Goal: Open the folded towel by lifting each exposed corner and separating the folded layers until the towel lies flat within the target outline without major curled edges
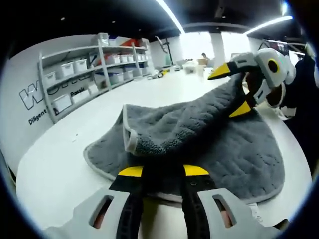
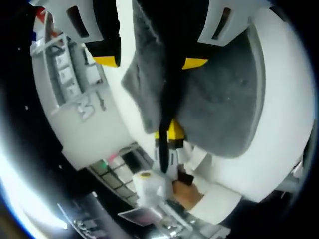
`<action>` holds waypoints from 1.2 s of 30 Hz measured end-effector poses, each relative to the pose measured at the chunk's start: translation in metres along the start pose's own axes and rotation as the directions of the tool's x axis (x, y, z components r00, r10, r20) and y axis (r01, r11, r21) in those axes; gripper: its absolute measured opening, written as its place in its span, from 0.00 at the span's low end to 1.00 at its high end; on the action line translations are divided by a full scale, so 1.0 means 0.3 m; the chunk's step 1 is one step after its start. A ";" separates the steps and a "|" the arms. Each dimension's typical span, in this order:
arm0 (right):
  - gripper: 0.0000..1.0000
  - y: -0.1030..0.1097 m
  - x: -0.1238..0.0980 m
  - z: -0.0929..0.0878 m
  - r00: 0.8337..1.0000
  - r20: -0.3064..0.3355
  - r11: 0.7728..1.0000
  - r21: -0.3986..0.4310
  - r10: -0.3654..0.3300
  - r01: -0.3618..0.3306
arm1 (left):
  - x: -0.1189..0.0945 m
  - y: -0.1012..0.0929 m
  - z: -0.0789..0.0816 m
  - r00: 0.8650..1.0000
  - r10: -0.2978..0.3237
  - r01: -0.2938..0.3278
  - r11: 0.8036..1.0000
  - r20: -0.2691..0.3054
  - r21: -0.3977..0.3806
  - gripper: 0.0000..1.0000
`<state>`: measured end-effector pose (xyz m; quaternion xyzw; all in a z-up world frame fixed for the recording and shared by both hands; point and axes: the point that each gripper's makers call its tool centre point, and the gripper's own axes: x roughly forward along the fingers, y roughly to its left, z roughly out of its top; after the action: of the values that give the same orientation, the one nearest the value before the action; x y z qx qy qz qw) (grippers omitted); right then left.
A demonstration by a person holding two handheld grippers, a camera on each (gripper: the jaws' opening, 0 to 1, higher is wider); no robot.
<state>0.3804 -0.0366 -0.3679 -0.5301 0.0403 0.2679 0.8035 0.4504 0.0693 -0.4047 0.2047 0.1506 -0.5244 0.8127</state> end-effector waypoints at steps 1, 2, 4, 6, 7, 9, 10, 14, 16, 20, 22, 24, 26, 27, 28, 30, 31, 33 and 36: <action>0.39 0.002 0.006 -0.002 1.000 -0.003 1.000 -0.004 0.002 -0.002 | 0.000 0.000 0.000 1.000 0.001 -0.001 1.000 -0.001 -0.001 0.26; 0.39 0.003 0.012 -0.004 1.000 -0.006 1.000 -0.008 0.002 -0.002 | 0.000 0.001 0.000 1.000 0.002 -0.002 1.000 -0.001 -0.003 0.26; 0.38 0.005 0.021 -0.009 1.000 -0.009 1.000 -0.016 0.007 -0.007 | -0.001 0.001 0.000 1.000 0.002 -0.002 1.000 -0.001 -0.002 0.26; 0.31 0.006 0.024 -0.013 1.000 -0.011 1.000 -0.016 0.011 -0.011 | -0.001 0.001 0.000 1.000 0.003 -0.003 1.000 -0.002 0.003 0.26; 0.27 0.008 0.026 -0.015 1.000 -0.013 1.000 -0.016 0.019 -0.019 | -0.001 0.001 0.000 1.000 0.004 -0.004 1.000 -0.003 0.005 0.26; 0.19 0.015 0.032 -0.020 0.999 -0.018 0.999 -0.006 0.040 -0.040 | 0.000 0.001 0.001 1.000 0.005 -0.005 1.000 -0.005 0.007 0.26; 0.18 0.016 0.034 -0.020 0.999 -0.014 0.999 0.010 0.049 -0.049 | 0.000 0.001 0.001 1.000 0.005 -0.005 1.000 -0.006 0.010 0.26; 0.12 -0.006 0.028 -0.017 0.999 0.005 0.998 0.052 0.042 -0.042 | -0.001 0.000 0.001 1.000 0.006 -0.006 1.000 -0.008 0.016 0.26; 0.10 -0.022 0.023 -0.016 0.999 0.009 0.997 0.067 0.035 -0.035 | -0.002 0.001 0.001 1.000 0.007 -0.007 1.000 -0.009 0.016 0.26; 0.04 -0.047 0.017 -0.009 0.999 0.032 0.987 0.154 0.039 -0.044 | -0.002 0.001 0.000 1.000 0.007 -0.006 1.000 -0.009 0.016 0.26; 0.04 -0.058 0.016 -0.007 0.997 0.049 0.975 0.214 0.052 -0.062 | -0.003 0.002 0.000 1.000 0.006 -0.006 1.000 -0.009 0.016 0.26; 0.02 -0.072 0.012 -0.007 0.996 0.067 0.957 0.279 0.064 -0.080 | -0.003 0.002 -0.001 1.000 0.006 -0.006 1.000 -0.009 0.017 0.26; 0.02 -0.088 0.008 -0.012 0.995 0.078 0.937 0.337 0.070 -0.092 | -0.003 0.002 -0.001 1.000 0.006 -0.006 1.000 -0.009 0.018 0.26; 0.02 -0.101 0.003 -0.016 0.993 0.088 0.920 0.378 0.073 -0.101 | -0.003 0.002 -0.001 1.000 0.006 -0.006 1.000 -0.009 0.017 0.26; 0.02 -0.112 -0.001 -0.020 0.993 0.096 0.907 0.407 0.074 -0.107 | -0.003 0.003 -0.001 1.000 0.006 -0.006 1.000 -0.009 0.017 0.26; 0.01 -0.134 -0.010 -0.031 0.992 0.107 0.881 0.459 0.074 -0.115 | -0.002 0.004 -0.001 1.000 0.006 -0.006 1.000 -0.009 0.017 0.26; 0.01 -0.148 -0.014 -0.040 0.991 0.112 0.872 0.475 0.074 -0.119 | -0.002 0.004 -0.001 1.000 0.005 -0.005 1.000 -0.009 0.016 0.26; 0.01 -0.166 -0.021 -0.054 0.990 0.118 0.859 0.498 0.072 -0.122 | -0.002 0.004 -0.002 1.000 0.005 -0.005 1.000 -0.008 0.016 0.26; 0.01 -0.180 -0.026 -0.074 0.990 0.120 0.832 0.539 0.074 -0.128 | -0.001 0.005 -0.001 1.000 0.005 -0.005 1.000 -0.007 0.021 0.26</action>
<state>0.4041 -0.0750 -0.3300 -0.2631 0.1046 0.3119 0.9069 0.4515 0.0702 -0.4046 0.2154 0.1476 -0.5232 0.8113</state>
